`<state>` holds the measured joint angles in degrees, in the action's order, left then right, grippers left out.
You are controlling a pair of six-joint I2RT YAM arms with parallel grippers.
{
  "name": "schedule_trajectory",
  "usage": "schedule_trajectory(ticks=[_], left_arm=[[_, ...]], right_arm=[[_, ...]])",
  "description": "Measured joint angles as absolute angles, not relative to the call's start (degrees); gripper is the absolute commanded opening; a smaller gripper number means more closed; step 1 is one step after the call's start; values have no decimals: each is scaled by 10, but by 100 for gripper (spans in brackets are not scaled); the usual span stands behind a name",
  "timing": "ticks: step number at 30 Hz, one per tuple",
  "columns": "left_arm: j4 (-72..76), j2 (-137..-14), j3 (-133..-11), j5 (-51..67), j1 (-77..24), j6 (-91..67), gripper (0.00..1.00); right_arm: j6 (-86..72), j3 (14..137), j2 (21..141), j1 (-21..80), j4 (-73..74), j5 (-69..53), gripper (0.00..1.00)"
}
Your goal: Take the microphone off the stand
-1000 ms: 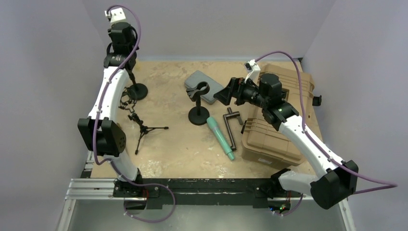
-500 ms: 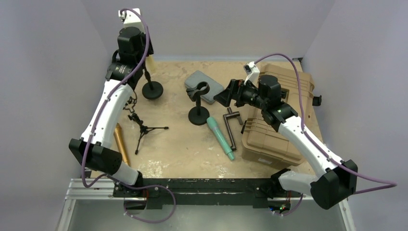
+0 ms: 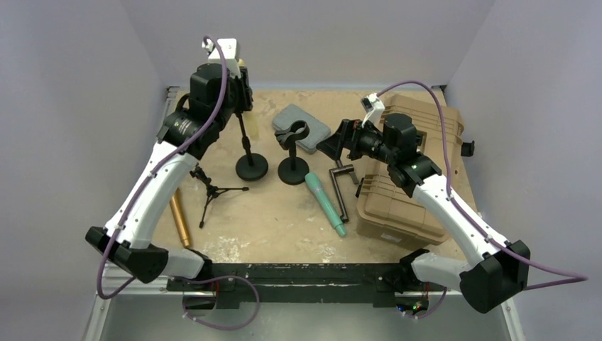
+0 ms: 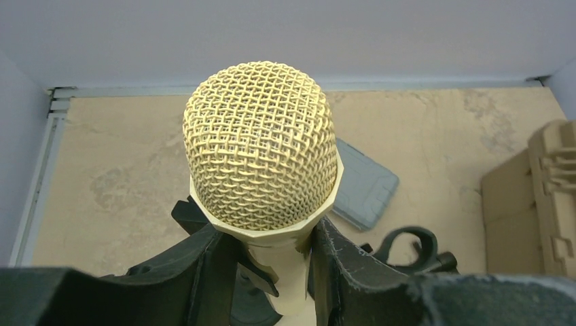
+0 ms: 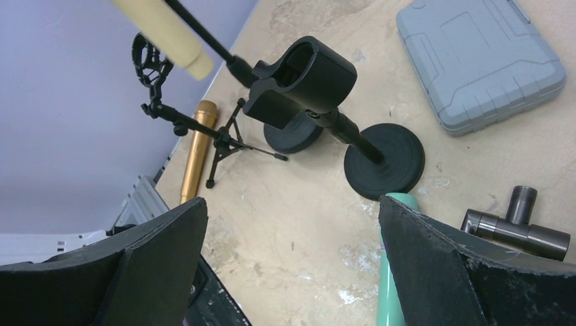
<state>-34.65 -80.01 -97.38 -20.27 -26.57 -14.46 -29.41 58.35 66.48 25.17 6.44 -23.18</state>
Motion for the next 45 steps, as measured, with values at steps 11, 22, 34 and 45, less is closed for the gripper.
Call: schedule_trajectory(ticks=[11,22,34,45], left_arm=[[-409,-679,-901,-175,-321,-190,0],[-423,-569,-780,-170,-415,-238,0],[-404,-573,-755,-385,-560,-293,62],[-376,-539,-712,-304,-560,-265,99]], right_arm=[[-290,576,663,251,65,-232,96],[-291,574,671,268,59,-232,96],[-258,605,675,402,95,-124,96],[-194,605,649,496,92,-94,96]])
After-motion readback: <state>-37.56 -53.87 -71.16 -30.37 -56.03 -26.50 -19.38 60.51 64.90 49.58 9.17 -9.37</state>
